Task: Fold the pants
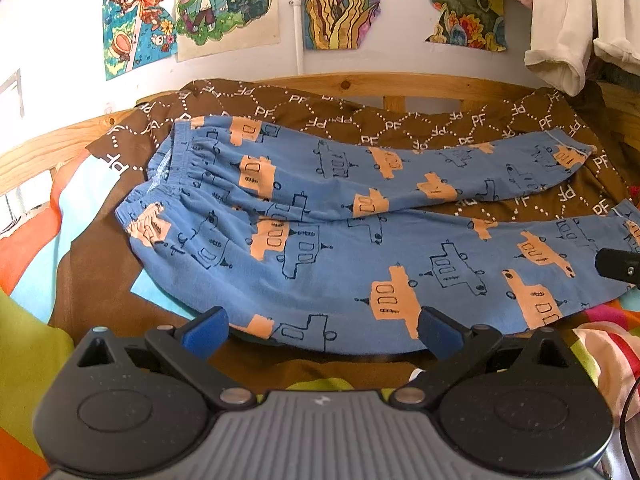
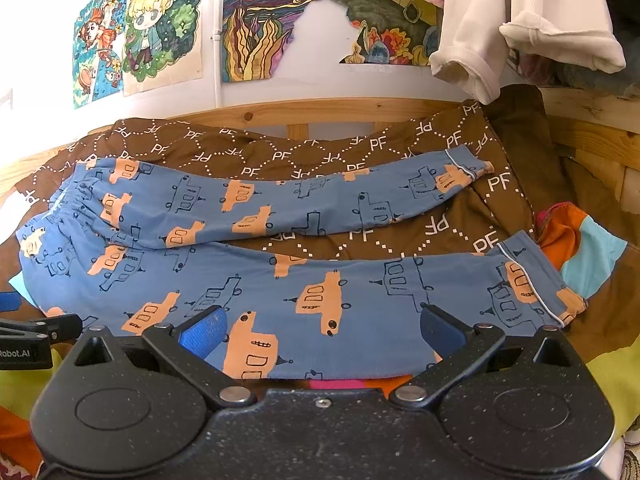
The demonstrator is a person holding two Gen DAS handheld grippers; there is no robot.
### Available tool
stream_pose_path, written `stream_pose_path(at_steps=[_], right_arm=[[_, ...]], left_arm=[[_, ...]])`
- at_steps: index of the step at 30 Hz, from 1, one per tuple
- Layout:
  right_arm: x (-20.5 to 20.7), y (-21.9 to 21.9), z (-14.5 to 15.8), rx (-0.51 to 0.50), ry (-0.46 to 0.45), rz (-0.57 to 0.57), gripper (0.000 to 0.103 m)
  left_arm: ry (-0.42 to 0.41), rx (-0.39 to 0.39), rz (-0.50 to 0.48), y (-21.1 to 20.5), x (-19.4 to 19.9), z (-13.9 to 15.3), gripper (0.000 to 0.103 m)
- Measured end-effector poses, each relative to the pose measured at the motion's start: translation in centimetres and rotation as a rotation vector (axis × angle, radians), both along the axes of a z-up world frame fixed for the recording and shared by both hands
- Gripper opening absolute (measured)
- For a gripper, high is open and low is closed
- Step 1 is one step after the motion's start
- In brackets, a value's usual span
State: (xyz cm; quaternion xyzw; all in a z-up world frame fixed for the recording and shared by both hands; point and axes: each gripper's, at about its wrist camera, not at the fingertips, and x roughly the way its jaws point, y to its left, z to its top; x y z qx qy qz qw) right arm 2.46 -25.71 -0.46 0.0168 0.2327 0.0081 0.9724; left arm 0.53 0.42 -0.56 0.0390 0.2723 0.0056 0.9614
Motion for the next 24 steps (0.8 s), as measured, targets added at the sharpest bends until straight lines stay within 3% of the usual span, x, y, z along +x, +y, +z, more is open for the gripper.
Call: stream_pose_path(at_steps=[6, 13, 17, 24], right_arm=[[0.5, -0.3, -0.1, 0.015, -0.014, -0.005, 0.102], [2.5, -2.0, 0.6, 0.073, -0.019, -0.001, 0.102], [4.9, -3.5, 2.0, 0.108, -0.014, 0.057, 0.102], [12.4, -5.4, 5.3, 0.078, -0.022, 0.245, 0.102]], left_arm=[[0.014, -0.008, 0.024, 0.2, 0.5, 0.2, 0.103], [-0.023, 0.044, -0.020, -0.4, 2.8, 2.3, 0.103], [-0.014, 0.093, -0.069, -0.2, 5.9, 4.3, 0.103], [-0.066, 0.187, -0.123, 0.9, 14.0, 9.6, 0.103]])
